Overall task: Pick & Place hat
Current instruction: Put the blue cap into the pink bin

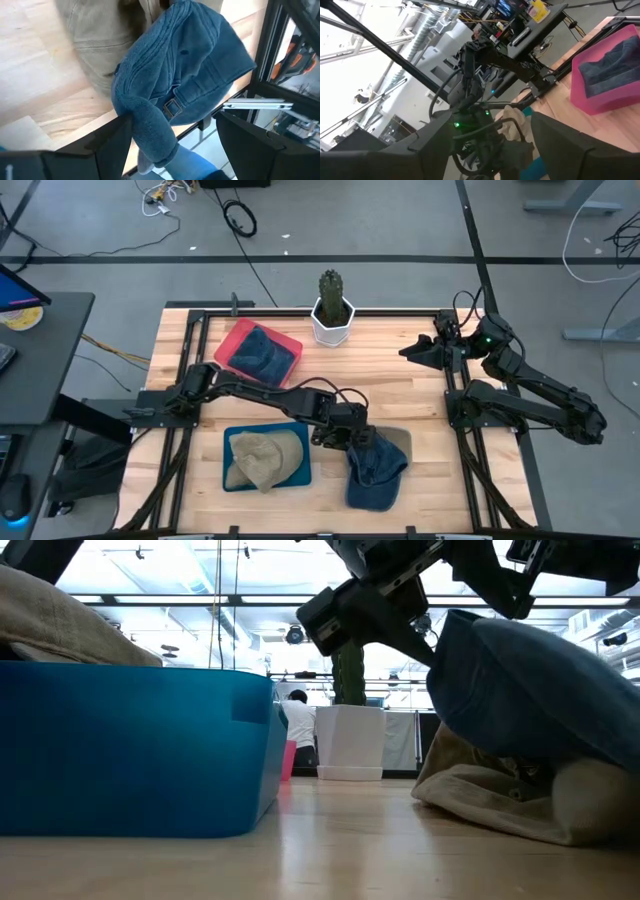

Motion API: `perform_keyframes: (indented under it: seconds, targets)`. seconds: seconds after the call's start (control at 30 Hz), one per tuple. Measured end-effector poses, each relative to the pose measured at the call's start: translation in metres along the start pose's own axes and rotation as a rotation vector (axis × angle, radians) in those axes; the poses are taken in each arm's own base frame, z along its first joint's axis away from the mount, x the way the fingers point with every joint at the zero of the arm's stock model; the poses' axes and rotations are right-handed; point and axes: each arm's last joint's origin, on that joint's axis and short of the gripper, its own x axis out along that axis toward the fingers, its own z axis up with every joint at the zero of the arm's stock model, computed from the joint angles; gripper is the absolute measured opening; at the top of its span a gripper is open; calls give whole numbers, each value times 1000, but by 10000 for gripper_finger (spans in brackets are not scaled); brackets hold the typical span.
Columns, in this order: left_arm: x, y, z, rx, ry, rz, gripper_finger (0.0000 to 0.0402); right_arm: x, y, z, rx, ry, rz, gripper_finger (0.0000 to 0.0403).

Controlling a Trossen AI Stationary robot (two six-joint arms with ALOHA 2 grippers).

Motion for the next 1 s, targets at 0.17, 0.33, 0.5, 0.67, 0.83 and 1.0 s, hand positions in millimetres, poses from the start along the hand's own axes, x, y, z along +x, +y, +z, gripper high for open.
perform_keyframes:
  seconds: [0.17, 0.33, 0.5, 0.67, 0.83, 1.0]
  targets:
    - [-5, -5, 4, -2, -4, -14, 291, 0, 0, 0, -5, 3, -3, 268]
    - [-21, -19, 8, 53, -13, -39, 291, 0, 0, 0, -6, 3, -4, 268]
    - [-43, -20, 12, 78, -12, 99, 291, 0, -1, 0, -13, 3, -4, 268]
    - [-46, -21, 8, 70, 55, 103, 291, 0, 0, 0, -21, 3, -4, 268]
    - [-36, -16, 4, 67, 79, 136, 291, 0, -1, 0, -24, 3, -5, 268]
    - [-21, -18, 8, 78, 77, 96, 291, 0, -1, 0, -22, -7, -16, 268]
